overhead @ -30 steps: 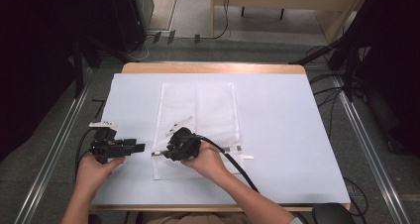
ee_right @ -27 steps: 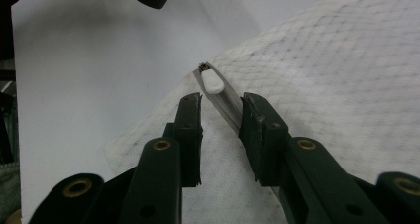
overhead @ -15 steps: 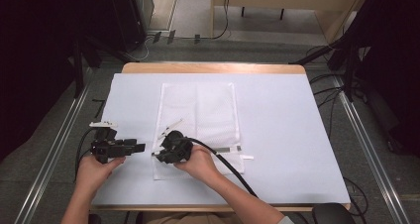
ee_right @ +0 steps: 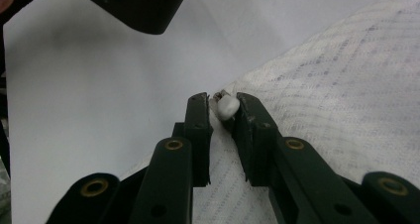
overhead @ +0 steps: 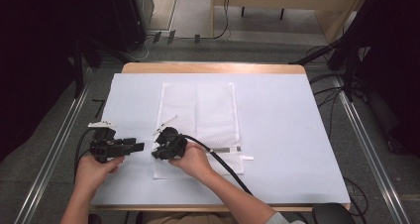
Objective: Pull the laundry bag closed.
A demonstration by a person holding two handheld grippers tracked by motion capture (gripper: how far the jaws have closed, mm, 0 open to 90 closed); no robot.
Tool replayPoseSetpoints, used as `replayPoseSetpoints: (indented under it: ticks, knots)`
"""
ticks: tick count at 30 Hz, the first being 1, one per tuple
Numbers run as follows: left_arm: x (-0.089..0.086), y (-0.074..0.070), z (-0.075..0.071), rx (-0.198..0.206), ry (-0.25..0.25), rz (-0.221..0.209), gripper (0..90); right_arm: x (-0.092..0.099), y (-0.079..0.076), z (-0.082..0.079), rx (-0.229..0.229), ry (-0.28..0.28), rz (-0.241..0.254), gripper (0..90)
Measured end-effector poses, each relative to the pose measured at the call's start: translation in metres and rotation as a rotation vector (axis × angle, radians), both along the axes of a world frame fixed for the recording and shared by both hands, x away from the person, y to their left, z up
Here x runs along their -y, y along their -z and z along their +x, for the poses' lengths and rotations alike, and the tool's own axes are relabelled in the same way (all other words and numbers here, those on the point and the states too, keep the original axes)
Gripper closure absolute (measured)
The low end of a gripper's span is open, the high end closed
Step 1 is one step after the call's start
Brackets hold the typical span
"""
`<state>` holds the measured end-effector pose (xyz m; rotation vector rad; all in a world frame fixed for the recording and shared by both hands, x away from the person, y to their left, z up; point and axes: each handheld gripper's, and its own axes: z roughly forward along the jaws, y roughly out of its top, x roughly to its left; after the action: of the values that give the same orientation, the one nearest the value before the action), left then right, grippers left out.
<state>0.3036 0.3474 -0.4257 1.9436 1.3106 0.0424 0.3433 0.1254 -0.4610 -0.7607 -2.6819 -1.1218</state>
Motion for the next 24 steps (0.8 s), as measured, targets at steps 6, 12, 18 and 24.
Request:
replayPoseSetpoints:
  ticks: [6,12,18,24]
  knots:
    - [0.0,0.0,0.0,0.001,0.004,-0.001,46.5,-0.002,0.0,0.006,-0.017,0.004,-0.005,84.1]
    - [0.002,0.001,0.0,-0.006,0.017,-0.01,45.7,0.0,-0.003,0.005,-0.011,-0.01,-0.007,87.8]
    - [0.006,0.001,-0.001,-0.001,0.048,-0.007,45.8,0.007,-0.014,0.009,0.014,-0.014,0.025,87.8]
    - [0.015,0.003,0.0,-0.006,0.088,0.004,45.8,0.014,-0.024,0.014,0.034,-0.009,0.058,87.8]
